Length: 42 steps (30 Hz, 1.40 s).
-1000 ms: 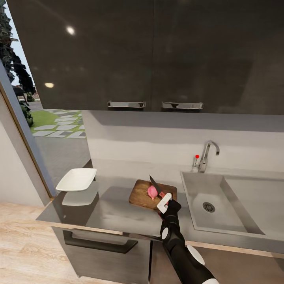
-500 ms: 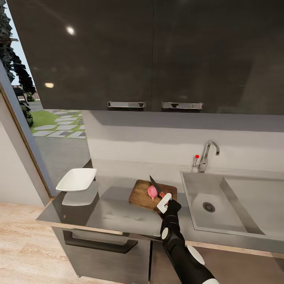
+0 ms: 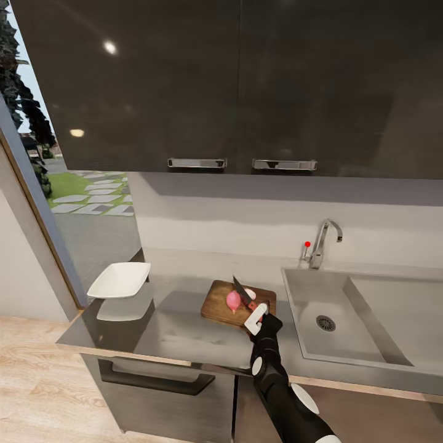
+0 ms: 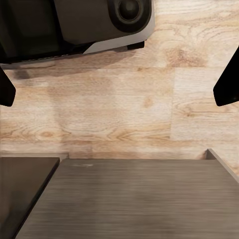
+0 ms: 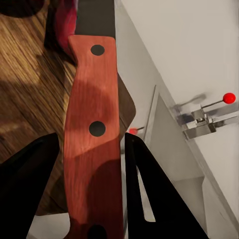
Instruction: In the kitchen, take the Vidalia onion out of the sink, dice it on the chopping board with the paring knife, put the diced onion into the bowl on the countertop, then place both the paring knife and the chopping board into the sink.
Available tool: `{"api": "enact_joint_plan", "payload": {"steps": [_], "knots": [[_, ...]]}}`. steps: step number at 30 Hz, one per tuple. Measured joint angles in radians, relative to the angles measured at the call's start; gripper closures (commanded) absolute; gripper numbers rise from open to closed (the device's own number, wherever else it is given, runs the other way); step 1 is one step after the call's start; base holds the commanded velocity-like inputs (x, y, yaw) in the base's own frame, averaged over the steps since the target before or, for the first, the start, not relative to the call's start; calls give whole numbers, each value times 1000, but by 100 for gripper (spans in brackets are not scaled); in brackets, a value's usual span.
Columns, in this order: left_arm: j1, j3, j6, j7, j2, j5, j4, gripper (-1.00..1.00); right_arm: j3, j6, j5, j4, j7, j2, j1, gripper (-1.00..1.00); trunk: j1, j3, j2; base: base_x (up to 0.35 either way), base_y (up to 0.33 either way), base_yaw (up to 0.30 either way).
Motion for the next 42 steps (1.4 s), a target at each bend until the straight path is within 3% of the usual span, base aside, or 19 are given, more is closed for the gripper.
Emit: {"api": "enact_joint_plan", "payload": {"steps": [23, 34, 42], "knots": [[0, 0, 0, 0, 0, 0, 0, -100, -1, -3, 2, -16, -3, 0, 0, 100, 0, 0, 0, 0, 0, 0], [0, 0, 0, 0, 0, 0, 0, -100, -4, 0, 0, -108, -3, 0, 0, 100, 0, 0, 0, 0, 0, 0], [0, 0, 0, 0, 0, 0, 0, -100, -3, 1, -5, -86, -1, 0, 0, 100, 0, 0, 0, 0, 0, 0]]}}
